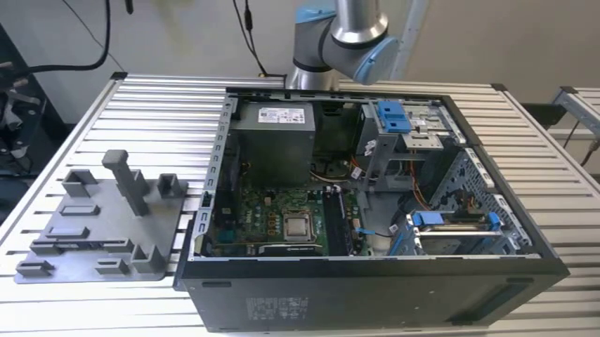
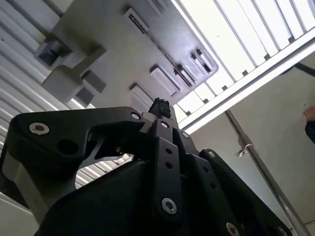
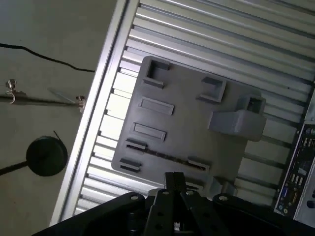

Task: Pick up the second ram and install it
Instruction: 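Pick up the second ram and move it above second insertion slot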

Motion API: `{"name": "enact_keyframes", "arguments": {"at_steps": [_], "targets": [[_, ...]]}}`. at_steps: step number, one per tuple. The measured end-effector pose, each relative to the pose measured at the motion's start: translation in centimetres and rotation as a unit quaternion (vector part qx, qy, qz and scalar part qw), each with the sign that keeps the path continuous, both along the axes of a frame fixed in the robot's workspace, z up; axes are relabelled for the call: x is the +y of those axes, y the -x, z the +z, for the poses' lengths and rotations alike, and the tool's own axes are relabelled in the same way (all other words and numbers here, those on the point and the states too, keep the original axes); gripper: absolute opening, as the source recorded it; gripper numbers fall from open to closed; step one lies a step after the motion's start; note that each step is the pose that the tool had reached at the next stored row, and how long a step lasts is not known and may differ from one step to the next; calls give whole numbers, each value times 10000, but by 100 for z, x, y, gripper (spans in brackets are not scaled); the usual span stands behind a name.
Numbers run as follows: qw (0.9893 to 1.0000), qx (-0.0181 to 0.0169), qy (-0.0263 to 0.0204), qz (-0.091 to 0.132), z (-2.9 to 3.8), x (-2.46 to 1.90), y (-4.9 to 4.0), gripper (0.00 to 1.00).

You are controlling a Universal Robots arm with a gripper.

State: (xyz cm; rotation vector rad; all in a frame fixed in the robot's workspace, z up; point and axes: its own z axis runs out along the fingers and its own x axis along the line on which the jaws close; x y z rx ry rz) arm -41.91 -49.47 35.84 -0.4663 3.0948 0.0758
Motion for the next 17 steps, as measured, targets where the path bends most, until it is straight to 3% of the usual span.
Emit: {"name": "enact_keyframes", "arguments": {"at_steps": [2,6,17], "targets": [[9999,-22,7,98,-3,3,-1,11],[9996,-24,16,289,-3,4,0,11],[9993,-24,16,384,-2,4,0,11]]}}
